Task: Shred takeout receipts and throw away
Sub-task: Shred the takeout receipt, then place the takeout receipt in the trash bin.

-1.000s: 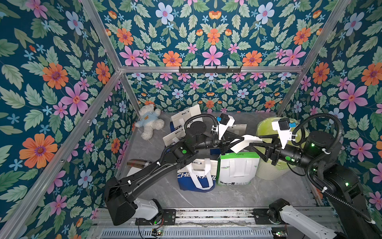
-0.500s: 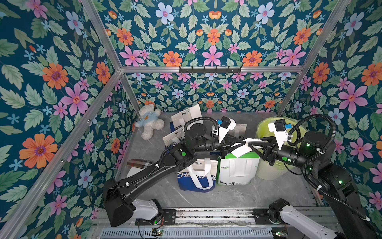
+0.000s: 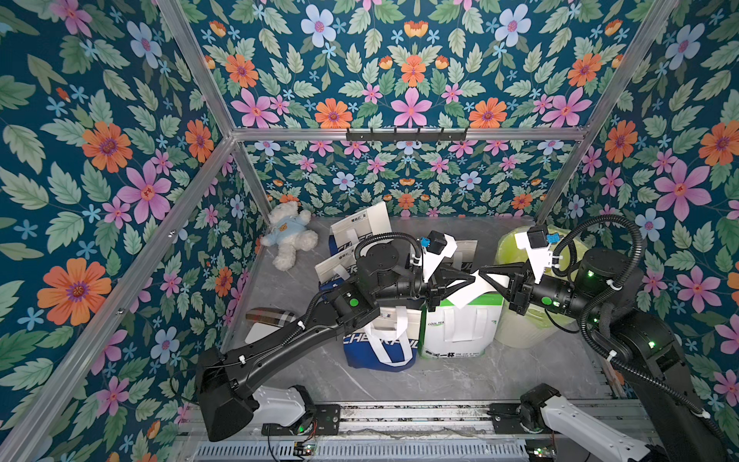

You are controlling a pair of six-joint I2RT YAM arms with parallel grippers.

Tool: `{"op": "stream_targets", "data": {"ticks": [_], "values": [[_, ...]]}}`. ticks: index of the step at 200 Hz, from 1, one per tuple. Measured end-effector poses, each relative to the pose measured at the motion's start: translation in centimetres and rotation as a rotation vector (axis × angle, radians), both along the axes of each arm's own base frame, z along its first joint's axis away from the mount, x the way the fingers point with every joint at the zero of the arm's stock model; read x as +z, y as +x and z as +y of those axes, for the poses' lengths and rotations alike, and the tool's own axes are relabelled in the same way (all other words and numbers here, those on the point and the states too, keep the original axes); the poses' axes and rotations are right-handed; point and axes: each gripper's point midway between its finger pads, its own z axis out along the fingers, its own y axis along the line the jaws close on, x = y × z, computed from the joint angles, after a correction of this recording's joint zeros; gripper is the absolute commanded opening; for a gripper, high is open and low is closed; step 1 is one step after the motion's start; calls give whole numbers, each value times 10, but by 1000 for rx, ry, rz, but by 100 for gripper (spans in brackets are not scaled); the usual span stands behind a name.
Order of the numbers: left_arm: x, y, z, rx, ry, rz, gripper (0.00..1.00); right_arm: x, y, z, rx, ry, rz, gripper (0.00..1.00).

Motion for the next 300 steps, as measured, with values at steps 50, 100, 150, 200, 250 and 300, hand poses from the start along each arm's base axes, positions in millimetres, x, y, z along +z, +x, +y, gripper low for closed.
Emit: {"op": "stream_targets", "data": {"ticks": [50,100,150,200,250,300], "values": [[-9,-11,0,30,-8,-123,0,-5,4,1,-14,-6,68,0],[-10,-15,8,94,-34,-260,0,-14,15,-8,-106,-23,150,0],[-6,-11,-1,203,-76,-392,0,-31,23,-20,-222,-15,252,0],[3,0,-2,329,-137,-459,0,-31,30,-49,-395,-31,233,0],[38,11,24,472,-312,-446,0,-47,44,-89,-622,-118,241,0],[52,14,18,471,-362,-399,0,-75,56,-183,-1038,-195,301,0]]}}
